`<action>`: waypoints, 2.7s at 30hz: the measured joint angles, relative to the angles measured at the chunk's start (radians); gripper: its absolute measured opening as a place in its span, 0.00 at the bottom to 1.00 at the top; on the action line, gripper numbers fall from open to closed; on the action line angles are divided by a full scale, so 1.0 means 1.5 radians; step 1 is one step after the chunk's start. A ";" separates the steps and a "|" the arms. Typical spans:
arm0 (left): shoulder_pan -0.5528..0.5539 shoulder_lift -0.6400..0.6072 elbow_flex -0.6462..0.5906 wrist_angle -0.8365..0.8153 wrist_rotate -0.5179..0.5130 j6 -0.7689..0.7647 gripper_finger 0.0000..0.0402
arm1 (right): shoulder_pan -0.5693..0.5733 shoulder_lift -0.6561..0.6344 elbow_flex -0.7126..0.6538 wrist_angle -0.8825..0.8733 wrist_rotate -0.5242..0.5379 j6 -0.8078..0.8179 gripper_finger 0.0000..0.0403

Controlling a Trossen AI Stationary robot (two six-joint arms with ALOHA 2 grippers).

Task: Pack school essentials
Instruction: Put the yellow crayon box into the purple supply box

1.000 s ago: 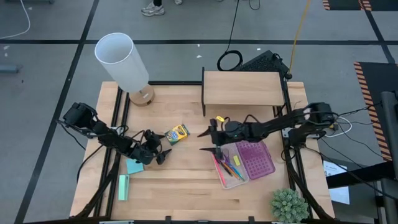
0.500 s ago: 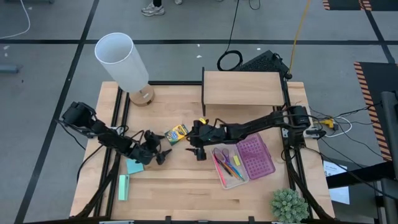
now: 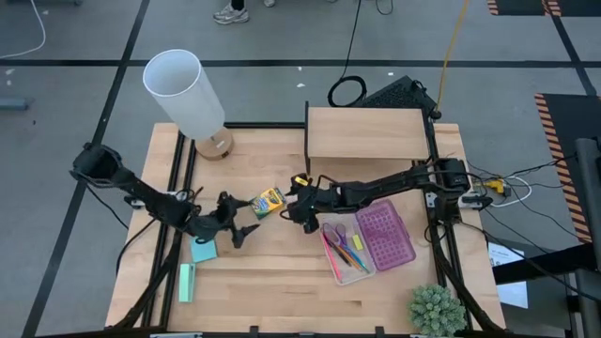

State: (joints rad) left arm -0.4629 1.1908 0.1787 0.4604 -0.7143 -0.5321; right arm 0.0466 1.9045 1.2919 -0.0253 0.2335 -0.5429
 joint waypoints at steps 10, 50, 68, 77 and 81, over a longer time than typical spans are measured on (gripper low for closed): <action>0.111 -0.040 0.000 -0.050 0.024 0.090 0.88 | -0.058 0.001 0.000 0.014 -0.102 0.048 0.63; 0.142 0.018 0.000 -0.038 0.077 0.070 0.66 | -0.052 0.053 -0.040 0.102 -0.071 0.273 0.63; 0.226 0.018 0.000 -0.066 0.111 0.047 0.66 | -0.052 0.053 -0.044 0.133 -0.106 0.282 0.63; 0.225 -0.021 0.000 -0.055 0.158 0.020 0.66 | -0.048 0.052 -0.117 0.233 -0.107 0.330 0.63; 0.213 -0.064 0.000 -0.066 0.168 0.032 0.66 | -0.042 0.052 -0.124 0.238 -0.107 0.338 0.63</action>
State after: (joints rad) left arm -0.1435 1.0947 0.1791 0.3608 -0.4625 -0.4846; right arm -0.0161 1.9831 1.1065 0.3324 0.0727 -0.0356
